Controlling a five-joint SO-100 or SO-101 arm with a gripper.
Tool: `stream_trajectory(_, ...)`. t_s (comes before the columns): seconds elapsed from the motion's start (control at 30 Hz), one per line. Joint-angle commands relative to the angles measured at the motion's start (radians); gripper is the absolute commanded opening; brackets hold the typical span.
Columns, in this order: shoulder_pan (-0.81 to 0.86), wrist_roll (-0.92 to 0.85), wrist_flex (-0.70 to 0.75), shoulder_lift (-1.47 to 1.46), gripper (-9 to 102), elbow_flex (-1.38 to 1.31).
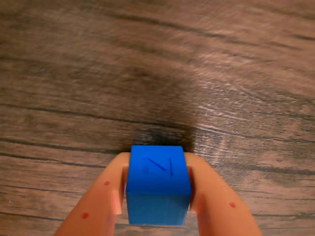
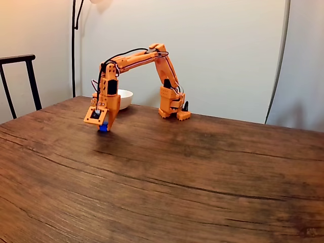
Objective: Grasp the cube and drop it in the bowl
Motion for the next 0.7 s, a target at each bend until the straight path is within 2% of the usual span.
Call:
stream_trajectory(0.0,-0.003,0.009,0.029,0.017,9,-0.006)
stream_trajectory(0.17,-0.012,0.003,0.071,0.021,9,-0.034)
stream_trajectory(0.67,-0.025,0.034,0.540,0.018,9,-0.666)
